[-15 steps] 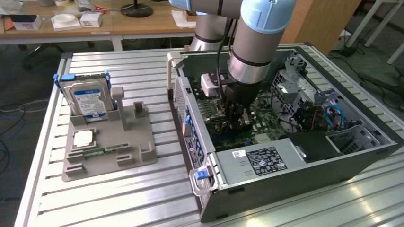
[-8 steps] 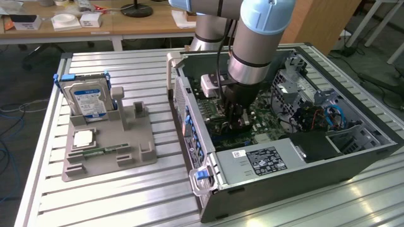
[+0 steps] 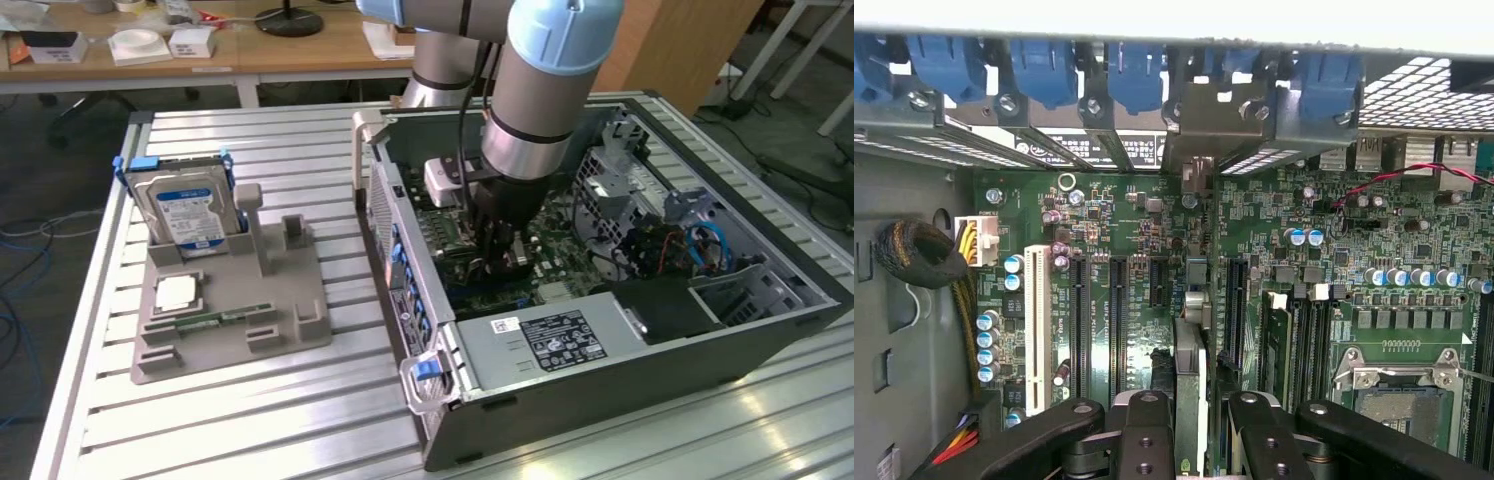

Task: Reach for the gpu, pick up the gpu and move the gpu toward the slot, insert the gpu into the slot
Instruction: 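Insert the gpu into the slot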

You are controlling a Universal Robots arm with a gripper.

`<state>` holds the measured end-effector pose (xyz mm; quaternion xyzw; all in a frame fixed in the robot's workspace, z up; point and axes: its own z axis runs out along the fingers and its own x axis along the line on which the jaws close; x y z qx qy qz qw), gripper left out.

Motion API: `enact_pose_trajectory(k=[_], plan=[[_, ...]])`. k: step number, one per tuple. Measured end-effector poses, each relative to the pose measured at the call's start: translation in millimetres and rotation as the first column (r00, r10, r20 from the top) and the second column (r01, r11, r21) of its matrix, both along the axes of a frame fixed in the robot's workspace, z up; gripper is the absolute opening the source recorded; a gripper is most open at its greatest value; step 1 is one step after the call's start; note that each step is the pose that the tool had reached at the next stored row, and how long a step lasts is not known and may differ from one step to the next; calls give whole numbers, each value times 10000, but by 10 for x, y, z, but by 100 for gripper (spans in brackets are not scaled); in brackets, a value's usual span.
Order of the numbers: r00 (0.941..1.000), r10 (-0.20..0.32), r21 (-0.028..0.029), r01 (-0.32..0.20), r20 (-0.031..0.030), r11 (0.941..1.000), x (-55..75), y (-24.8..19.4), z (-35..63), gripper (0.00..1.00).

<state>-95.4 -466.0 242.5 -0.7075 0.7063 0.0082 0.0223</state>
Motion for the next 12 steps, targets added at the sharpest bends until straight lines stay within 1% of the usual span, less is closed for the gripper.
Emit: enact_pose_trajectory(k=[12], plan=[[10000, 1, 0, -1, 1, 10000, -15, 0, -3, 26]])
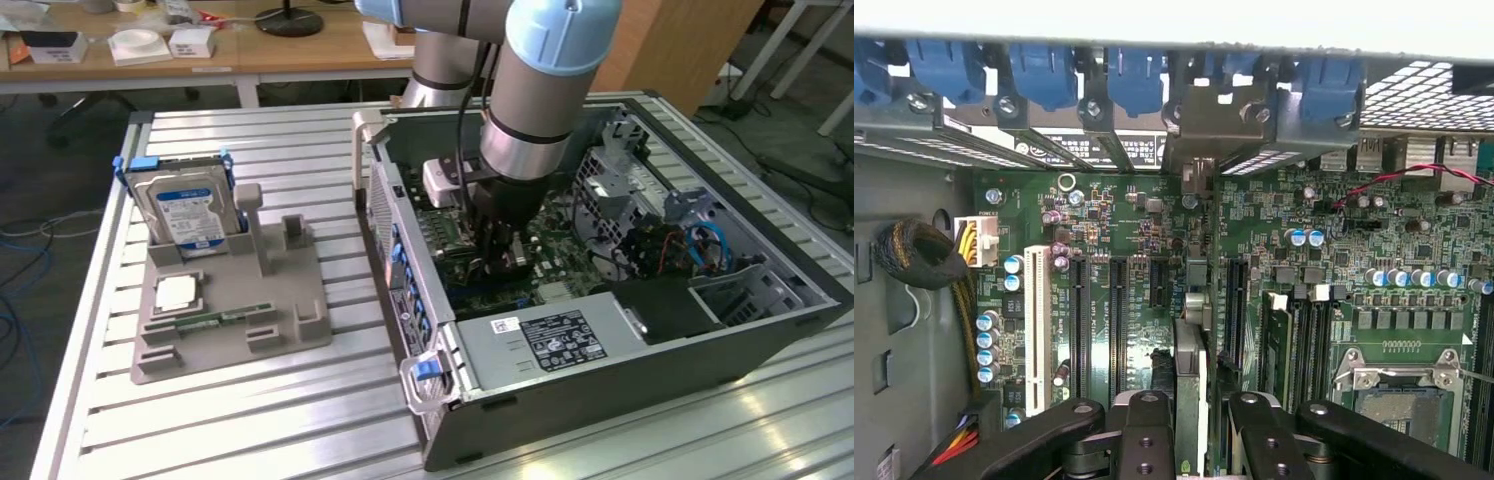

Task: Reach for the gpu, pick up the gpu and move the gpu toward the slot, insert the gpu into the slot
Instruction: 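Insert the gpu into the slot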

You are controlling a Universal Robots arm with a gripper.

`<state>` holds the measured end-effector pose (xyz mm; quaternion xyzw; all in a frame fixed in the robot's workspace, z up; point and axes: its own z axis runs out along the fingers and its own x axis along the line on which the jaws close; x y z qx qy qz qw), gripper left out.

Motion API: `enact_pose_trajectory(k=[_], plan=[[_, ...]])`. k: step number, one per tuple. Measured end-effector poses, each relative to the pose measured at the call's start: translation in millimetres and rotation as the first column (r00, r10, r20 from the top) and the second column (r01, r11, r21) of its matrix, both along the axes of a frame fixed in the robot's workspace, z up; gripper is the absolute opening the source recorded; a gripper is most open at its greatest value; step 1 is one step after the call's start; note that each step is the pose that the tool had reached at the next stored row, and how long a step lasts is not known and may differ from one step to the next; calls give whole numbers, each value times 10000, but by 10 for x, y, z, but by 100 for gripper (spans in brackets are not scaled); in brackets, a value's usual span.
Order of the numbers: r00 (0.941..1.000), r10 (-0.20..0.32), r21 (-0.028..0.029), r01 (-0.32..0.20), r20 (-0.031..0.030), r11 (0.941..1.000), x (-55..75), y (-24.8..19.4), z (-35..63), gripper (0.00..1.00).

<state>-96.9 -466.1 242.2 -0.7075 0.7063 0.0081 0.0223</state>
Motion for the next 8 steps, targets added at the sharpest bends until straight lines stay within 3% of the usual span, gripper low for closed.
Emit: enact_pose_trajectory(k=[8], plan=[[10000, 0, 2, 0, 0, 10000, -11, 0, -36, 26]])
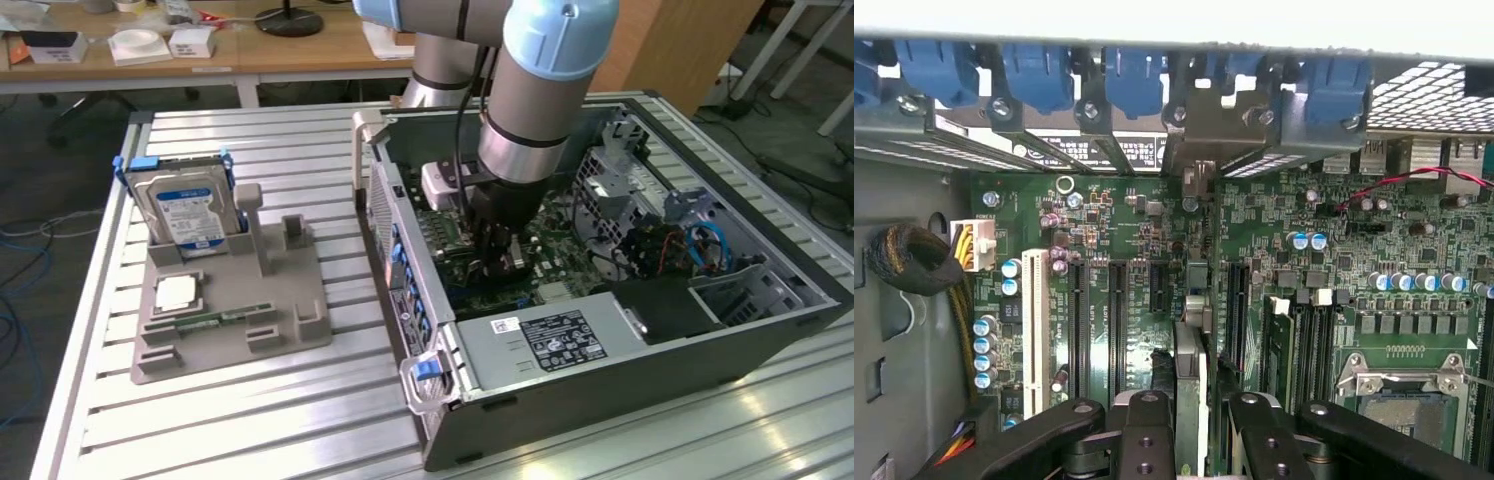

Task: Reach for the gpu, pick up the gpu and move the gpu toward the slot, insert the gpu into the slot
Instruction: 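Insert the gpu into the slot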

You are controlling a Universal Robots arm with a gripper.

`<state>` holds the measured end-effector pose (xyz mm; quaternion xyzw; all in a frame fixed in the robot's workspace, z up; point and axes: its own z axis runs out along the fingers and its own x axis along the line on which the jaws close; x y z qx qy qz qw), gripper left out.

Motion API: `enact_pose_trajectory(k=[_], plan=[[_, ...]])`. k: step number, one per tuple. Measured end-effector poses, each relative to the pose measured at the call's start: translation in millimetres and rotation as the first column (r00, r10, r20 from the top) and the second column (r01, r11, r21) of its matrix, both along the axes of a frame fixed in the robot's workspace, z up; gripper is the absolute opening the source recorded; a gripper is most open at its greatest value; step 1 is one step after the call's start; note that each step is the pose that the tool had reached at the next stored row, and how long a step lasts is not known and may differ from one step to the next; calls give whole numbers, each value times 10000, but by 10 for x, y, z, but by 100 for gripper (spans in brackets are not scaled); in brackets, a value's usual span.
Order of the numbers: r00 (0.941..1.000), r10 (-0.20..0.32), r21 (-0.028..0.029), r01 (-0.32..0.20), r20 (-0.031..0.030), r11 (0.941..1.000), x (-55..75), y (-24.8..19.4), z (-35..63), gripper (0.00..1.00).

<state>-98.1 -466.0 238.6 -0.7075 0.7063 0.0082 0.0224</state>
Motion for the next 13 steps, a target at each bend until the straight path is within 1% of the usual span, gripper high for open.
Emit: enact_pose_trajectory(k=[9, 13], plan=[[10000, -1, -4, 1, -2, 10000, 0, 0, 0, 26], [10000, 0, -10, 0, -1, 10000, 0, -1, -29, 26]])
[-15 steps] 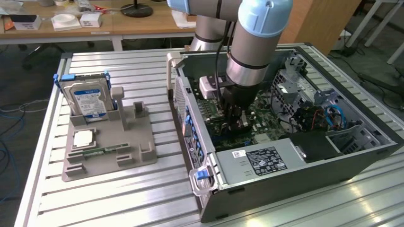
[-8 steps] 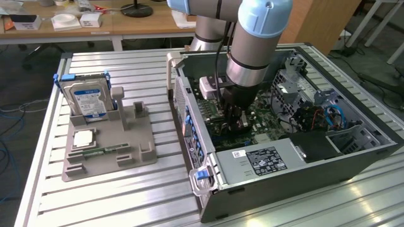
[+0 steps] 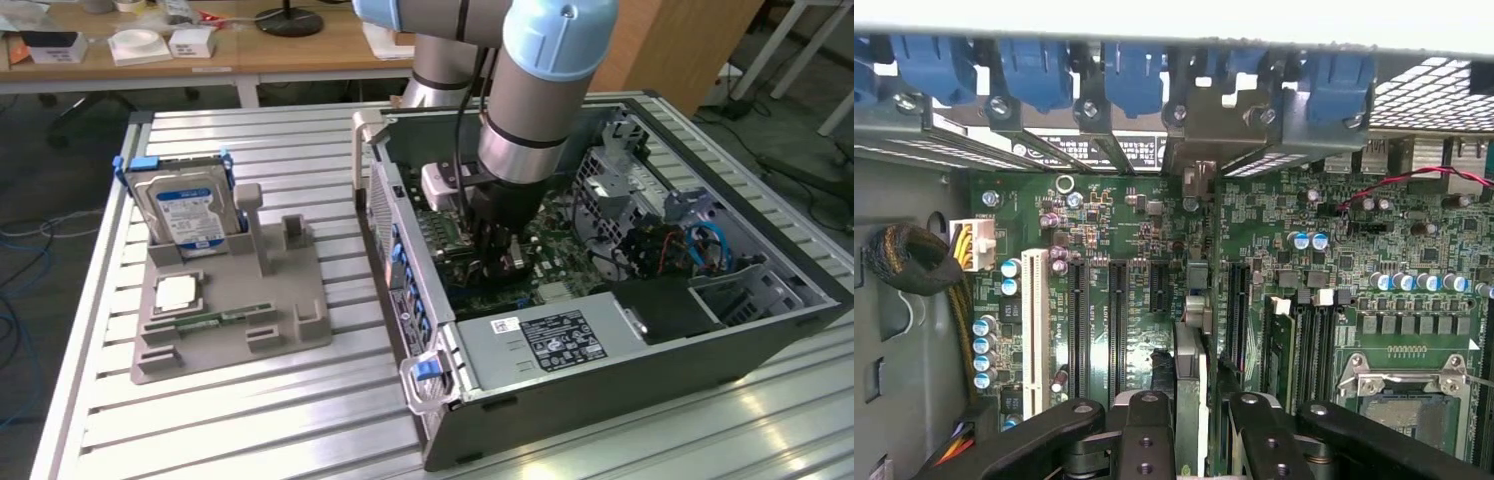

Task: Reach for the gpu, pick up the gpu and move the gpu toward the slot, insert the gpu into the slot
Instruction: 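Insert the gpu into the slot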

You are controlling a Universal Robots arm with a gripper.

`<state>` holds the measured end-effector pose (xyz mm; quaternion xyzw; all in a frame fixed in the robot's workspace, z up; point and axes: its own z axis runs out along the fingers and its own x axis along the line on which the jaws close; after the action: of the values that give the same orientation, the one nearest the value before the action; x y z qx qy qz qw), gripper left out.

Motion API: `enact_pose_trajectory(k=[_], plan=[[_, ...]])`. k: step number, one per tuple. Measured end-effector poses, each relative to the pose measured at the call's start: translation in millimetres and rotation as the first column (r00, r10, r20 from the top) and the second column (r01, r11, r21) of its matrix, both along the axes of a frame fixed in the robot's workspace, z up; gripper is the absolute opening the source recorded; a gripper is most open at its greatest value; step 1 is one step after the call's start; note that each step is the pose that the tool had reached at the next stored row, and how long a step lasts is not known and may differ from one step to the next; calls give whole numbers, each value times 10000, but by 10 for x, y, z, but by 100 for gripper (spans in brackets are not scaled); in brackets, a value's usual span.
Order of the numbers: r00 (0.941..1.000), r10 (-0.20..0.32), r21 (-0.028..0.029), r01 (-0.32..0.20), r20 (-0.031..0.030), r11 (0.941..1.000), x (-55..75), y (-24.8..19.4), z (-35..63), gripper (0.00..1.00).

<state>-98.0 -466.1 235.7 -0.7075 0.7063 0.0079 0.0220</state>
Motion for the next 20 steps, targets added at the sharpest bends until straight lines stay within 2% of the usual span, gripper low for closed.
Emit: enact_pose_trajectory(k=[13, 16, 20], plan=[[10000, -1, 8, 1, 1, 10000, -1, 1, -9, 26], [10000, 0, -25, 0, -12, 10000, 1, 2, -18, 26], [10000, 0, -6, 0, -7, 10000, 0, 1, -27, 26]])
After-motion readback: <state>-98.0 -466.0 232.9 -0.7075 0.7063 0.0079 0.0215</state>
